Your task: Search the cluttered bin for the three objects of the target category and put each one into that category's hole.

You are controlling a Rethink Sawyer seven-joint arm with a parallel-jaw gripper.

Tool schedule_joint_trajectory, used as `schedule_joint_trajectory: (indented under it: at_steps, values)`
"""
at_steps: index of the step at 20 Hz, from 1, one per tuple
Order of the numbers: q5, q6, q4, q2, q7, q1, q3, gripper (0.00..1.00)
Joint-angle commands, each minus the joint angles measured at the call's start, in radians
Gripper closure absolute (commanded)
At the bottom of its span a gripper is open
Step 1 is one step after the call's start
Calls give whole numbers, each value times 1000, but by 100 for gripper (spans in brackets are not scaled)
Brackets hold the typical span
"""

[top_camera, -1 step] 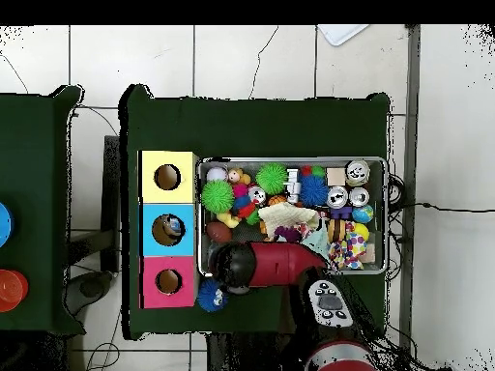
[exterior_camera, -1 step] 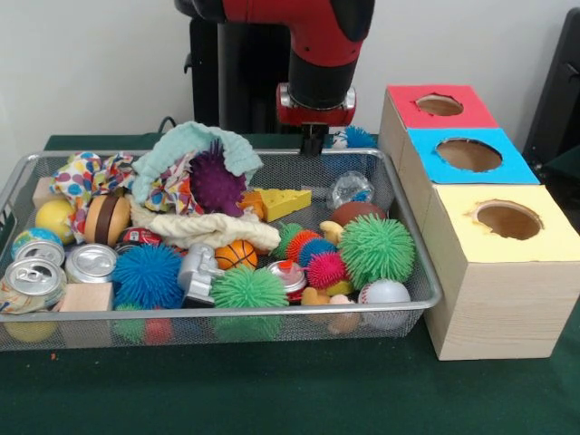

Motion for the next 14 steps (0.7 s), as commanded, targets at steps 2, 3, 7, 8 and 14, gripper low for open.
schedule_joint_trajectory:
  at_steps: [2, 3, 7, 8, 14]
  values:
    - [19, 137, 70, -52, 8, -31, 66, 100]
    - [17, 104, 76, -41, 16, -37, 71, 100]
    - [5, -41, 78, 38, 22, -75, 108, 100]
    - [-5, -74, 88, 37, 18, -86, 121, 100]
    - [-34, -257, 140, 38, 34, -135, 173, 0]
